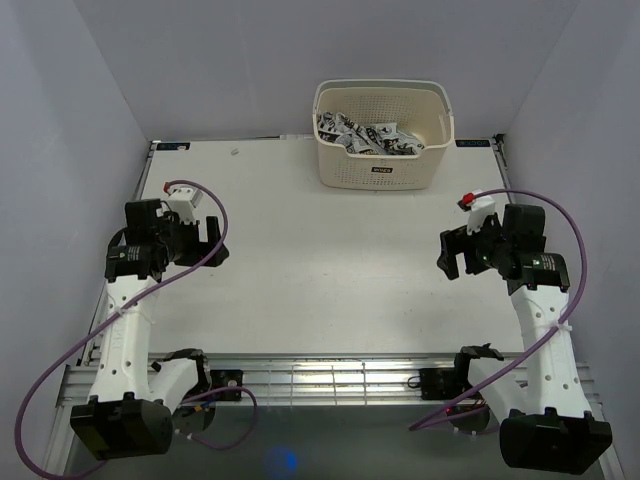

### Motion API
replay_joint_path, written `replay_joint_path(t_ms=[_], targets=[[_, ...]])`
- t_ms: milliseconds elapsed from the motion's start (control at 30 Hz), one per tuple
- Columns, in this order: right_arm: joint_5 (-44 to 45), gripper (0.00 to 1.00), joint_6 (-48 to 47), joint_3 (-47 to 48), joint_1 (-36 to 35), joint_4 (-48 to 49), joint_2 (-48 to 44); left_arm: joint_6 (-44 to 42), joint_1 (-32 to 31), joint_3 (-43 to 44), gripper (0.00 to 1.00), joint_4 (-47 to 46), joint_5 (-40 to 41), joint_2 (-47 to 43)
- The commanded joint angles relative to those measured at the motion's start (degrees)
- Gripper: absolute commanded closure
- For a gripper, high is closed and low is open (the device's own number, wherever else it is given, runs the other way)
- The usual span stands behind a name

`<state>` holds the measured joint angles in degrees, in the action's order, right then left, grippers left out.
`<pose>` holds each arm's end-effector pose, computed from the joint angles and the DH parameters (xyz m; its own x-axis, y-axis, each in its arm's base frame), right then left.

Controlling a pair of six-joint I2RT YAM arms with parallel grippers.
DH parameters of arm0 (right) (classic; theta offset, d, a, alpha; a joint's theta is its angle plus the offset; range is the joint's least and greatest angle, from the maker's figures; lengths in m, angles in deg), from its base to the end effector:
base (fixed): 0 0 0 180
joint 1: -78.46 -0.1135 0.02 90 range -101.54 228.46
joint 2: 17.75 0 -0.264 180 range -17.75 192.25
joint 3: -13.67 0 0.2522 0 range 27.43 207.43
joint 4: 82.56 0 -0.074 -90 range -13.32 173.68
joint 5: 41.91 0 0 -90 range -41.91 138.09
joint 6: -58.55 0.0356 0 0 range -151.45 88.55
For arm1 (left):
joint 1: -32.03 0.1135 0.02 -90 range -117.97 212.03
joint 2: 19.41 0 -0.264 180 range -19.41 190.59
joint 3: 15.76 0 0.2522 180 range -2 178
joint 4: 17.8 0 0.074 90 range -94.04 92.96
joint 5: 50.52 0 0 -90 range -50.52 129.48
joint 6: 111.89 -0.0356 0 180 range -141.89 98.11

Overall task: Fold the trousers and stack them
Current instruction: Grab the trousers from the pile

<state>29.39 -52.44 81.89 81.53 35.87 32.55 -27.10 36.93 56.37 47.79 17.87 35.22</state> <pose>0.1696 0.0023 0.3199 -0.5787 -0.3087 -0.7548 -0.4158 0.9079 -0.0526 0.1797 0.0022 0.3249 -0.7234 0.0227 -0.6901 0.2323 0.9492 -0.2123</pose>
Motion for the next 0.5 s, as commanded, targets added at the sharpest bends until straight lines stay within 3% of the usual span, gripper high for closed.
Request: replay_joint_path(t_ms=[0,300,467], targets=[[-2.7,0.10,0.3,3.9,-0.2,1.8,0.0,0.4,0.0,1.7,0.02,-0.7,0.1,0.4],[-9.6,0.10,2.4,16.6,-0.2,6.0,8.4,2.2,0.0,1.7,0.02,-1.0,-2.9,0.8],[-16.2,0.10,10.6,27.2,-0.8,12.8,21.5,3.2,0.0,3.0,0.02,-0.9,-4.1,1.7]])
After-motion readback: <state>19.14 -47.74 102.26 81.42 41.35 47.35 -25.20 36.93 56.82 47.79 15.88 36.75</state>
